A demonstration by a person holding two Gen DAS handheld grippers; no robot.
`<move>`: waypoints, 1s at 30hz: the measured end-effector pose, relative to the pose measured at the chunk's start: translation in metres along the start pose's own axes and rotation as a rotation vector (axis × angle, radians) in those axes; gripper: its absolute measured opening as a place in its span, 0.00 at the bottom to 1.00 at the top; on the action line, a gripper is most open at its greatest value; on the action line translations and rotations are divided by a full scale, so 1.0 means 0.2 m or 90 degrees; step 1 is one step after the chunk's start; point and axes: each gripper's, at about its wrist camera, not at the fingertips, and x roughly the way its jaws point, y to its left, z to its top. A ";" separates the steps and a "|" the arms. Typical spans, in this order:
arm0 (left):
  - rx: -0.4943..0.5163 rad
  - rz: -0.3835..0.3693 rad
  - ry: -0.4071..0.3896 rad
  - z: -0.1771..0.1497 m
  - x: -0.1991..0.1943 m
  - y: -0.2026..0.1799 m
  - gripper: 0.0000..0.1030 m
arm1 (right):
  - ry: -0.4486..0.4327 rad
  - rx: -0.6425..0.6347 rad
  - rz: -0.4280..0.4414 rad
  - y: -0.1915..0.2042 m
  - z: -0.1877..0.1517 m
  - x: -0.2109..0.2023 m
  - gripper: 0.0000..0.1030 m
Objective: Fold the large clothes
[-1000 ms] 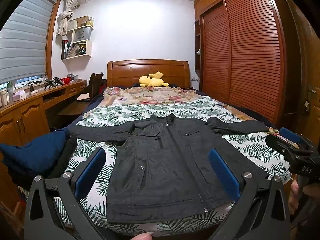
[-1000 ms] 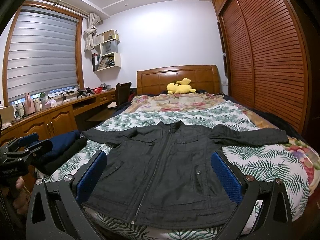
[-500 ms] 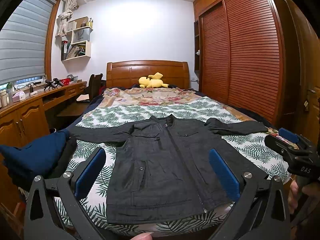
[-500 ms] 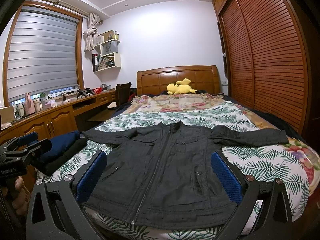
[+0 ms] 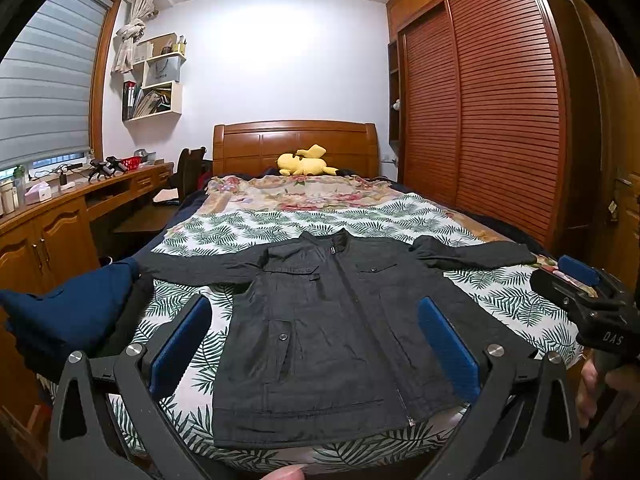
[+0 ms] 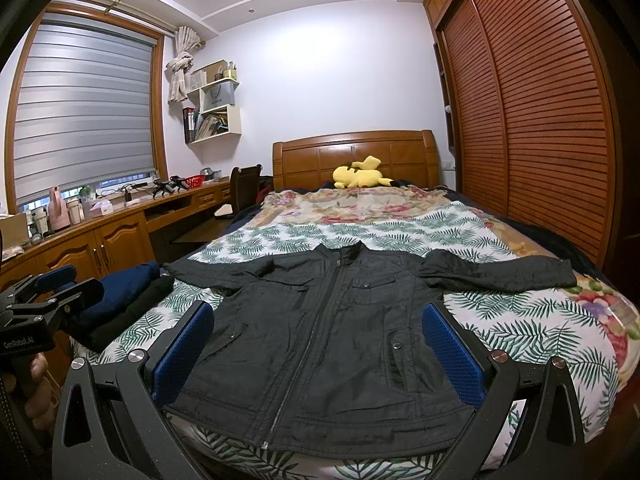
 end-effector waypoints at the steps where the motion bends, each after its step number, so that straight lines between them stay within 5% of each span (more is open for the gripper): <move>1: 0.000 0.000 0.000 0.00 0.00 0.00 1.00 | 0.000 0.000 0.000 0.00 0.00 0.00 1.00; 30: -0.016 0.021 0.066 -0.11 0.23 0.13 1.00 | 0.031 -0.010 0.023 -0.03 0.02 0.19 1.00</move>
